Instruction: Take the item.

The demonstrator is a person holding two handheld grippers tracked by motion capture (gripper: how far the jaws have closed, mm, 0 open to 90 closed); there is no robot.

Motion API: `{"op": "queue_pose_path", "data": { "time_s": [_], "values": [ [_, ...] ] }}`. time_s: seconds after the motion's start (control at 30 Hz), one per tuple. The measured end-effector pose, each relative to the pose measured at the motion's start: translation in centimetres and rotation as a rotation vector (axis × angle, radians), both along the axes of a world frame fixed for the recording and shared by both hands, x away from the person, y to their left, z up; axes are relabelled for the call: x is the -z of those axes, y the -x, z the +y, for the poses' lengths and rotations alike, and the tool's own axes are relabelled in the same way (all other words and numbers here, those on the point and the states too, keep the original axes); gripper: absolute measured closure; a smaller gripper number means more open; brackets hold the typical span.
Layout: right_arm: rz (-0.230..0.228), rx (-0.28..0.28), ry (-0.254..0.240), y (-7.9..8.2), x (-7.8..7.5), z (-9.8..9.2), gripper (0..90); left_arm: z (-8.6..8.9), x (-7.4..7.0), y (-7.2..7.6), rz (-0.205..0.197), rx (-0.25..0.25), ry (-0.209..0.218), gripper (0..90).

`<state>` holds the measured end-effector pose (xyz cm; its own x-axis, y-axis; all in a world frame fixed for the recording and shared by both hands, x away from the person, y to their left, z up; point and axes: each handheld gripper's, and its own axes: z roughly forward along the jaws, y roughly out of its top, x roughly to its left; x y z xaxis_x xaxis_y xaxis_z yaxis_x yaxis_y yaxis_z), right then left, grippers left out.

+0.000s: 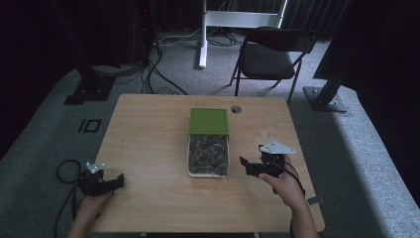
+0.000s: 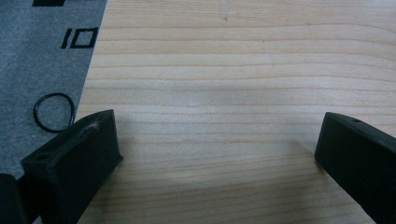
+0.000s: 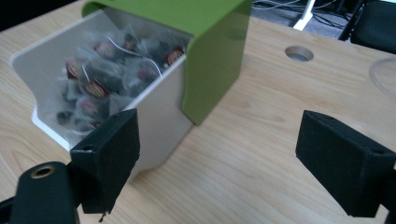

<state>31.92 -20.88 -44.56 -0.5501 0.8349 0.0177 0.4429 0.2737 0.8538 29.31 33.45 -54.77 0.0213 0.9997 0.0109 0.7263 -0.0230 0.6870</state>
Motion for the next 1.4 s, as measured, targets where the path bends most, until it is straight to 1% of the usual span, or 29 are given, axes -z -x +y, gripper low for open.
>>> {"op": "queue_pose_path", "data": {
  "time_s": [0.23, 0.57, 0.77, 0.83, 0.87, 0.93, 1.1, 1.4],
  "values": [
    [-0.021, -0.033, -0.006, -0.4, -0.8, 1.6, 14.1, 0.0, 0.0, 0.0, 0.000, 0.000, 0.000, 0.3],
    [-0.021, -0.077, -0.001, -0.8, -1.3, 4.2, 14.7, 0.0, 0.0, 0.0, 0.000, 0.000, 0.000, 0.3],
    [-0.023, -0.107, 0.005, -1.0, -1.4, 5.5, 15.2, 0.0, 0.0, 0.0, 0.000, 0.000, 0.000, 0.3],
    [-0.024, -0.111, 0.005, -1.0, -1.4, 5.6, 15.2, 0.0, 0.0, 0.0, 0.000, 0.000, 0.000, 0.3],
    [-0.024, -0.125, 0.005, -1.0, -1.4, 6.2, 15.3, 0.0, 0.0, 0.0, 0.000, 0.000, 0.000, 0.3],
    [-0.023, -0.136, 0.005, -1.1, -1.3, 6.6, 15.3, 0.0, 0.0, 0.0, 0.000, 0.000, 0.000, 0.3],
    [-0.019, -0.156, 0.001, -1.1, -0.9, 7.6, 16.8, 0.0, 0.0, 0.0, 0.000, 0.000, 0.000, 0.3],
    [-0.011, -0.192, 0.015, -1.2, -0.1, 9.6, 16.8, 0.0, 0.0, 0.0, 0.000, 0.000, 0.000, 0.3]
  ]
}}
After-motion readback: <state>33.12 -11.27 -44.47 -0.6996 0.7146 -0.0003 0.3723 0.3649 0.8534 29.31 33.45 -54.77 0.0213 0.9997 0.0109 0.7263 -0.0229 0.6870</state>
